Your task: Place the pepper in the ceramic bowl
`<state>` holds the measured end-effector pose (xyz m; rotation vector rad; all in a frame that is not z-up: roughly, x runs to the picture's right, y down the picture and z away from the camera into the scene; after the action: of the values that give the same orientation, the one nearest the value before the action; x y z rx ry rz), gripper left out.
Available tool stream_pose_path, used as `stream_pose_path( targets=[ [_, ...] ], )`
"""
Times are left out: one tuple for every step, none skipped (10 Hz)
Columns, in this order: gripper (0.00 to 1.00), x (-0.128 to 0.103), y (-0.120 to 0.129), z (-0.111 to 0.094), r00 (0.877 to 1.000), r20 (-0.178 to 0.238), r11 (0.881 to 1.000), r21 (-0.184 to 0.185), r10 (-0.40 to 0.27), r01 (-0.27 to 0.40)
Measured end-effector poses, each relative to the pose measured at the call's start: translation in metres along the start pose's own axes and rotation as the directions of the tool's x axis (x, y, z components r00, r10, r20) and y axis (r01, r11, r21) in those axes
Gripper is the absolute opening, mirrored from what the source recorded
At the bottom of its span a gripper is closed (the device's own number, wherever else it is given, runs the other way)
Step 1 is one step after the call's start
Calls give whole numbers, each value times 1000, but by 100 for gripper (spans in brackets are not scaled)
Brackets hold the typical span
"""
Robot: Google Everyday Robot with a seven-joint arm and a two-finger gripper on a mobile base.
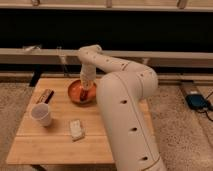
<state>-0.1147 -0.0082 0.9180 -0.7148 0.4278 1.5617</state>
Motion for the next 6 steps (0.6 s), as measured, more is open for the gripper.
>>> stream_pose_path(
  targets=[
    [68,4,2,1,1000,-6,1000,-3,-7,7],
    [71,5,6,-2,1000,2,1000,-14,-14,14],
    [71,4,5,-3,1000,5,1000,-17,-14,14],
    [71,4,4,-4,1000,6,1000,-17,-12,13],
    [71,4,5,-3,1000,6,1000,-17,-14,14],
    [71,4,6,-3,1000,5,1000,-17,-16,16]
  ],
)
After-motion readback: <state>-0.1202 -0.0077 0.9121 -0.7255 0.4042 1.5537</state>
